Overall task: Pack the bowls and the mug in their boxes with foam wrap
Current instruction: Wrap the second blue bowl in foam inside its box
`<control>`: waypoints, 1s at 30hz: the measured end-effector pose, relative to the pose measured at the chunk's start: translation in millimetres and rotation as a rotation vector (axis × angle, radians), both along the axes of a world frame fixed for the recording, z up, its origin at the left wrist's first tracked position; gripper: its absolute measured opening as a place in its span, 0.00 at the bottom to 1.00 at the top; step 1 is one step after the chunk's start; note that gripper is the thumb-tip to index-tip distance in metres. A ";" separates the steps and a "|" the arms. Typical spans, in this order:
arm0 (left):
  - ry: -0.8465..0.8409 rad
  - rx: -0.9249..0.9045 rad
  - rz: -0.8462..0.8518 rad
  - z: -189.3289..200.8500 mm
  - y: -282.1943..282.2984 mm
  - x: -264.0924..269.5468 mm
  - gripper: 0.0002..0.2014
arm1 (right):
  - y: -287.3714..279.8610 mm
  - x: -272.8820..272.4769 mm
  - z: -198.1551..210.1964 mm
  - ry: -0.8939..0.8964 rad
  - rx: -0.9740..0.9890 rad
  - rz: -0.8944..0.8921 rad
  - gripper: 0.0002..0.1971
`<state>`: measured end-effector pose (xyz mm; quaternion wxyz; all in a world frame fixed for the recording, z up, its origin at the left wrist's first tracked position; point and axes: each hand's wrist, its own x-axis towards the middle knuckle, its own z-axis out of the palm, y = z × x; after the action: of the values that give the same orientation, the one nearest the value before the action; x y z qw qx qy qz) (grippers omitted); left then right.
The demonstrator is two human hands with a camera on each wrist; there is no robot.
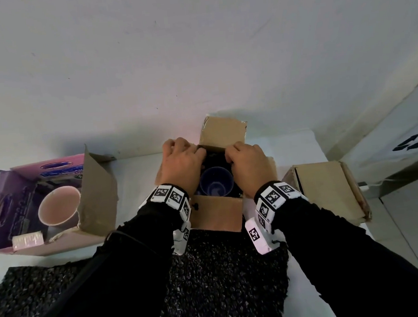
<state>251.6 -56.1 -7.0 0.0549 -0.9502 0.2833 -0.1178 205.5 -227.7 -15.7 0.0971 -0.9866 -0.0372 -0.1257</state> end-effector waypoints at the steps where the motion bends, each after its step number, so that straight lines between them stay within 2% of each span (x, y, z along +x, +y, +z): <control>1: -0.014 0.005 0.016 -1.6 0.4 0.0 0.06 | -0.3 1.0 -0.1 -0.027 0.007 -0.004 0.11; 5: -0.046 0.070 0.057 -4.5 -0.6 1.5 0.11 | 0.8 0.6 -3.3 -0.018 -0.102 -0.011 0.12; 8: -0.019 0.080 0.072 -6.5 -0.8 -0.2 0.09 | 0.2 1.1 -5.8 0.043 -0.190 -0.044 0.12; 10: 0.003 0.052 0.090 -6.1 1.3 -2.2 0.07 | -1.3 -2.3 -4.3 0.053 -0.208 -0.042 0.09; 13: 0.076 -0.058 0.096 -3.4 6.2 -8.6 0.12 | -3.1 -12.3 -3.1 0.039 -0.203 -0.020 0.05; 18: 0.177 -0.193 0.095 -4.0 20.8 -34.4 0.13 | 0.8 -36.4 3.5 0.043 -0.058 -0.032 0.05; 22: 0.236 -0.243 0.079 -8.9 31.3 -62.0 0.18 | 9.7 -68.0 4.9 0.028 0.211 0.137 0.05; 24: 0.270 -0.288 0.056 -8.6 37.3 -80.9 0.24 | 14.5 -87.0 4.4 -0.003 0.244 0.211 0.05; 26: 0.303 -0.312 0.008 -12.2 45.9 -101.2 0.25 | 19.5 -108.3 2.2 -0.030 0.247 0.244 0.05; 30: 0.363 -0.252 -0.075 -22.9 66.4 -137.1 0.32 | 34.6 -159.9 -12.3 -0.077 0.325 0.196 0.06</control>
<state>114.6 10.3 -29.9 -0.1207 -0.9440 0.3066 0.0189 45.6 -193.1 -27.9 0.2655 -0.9440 -0.1160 -0.1579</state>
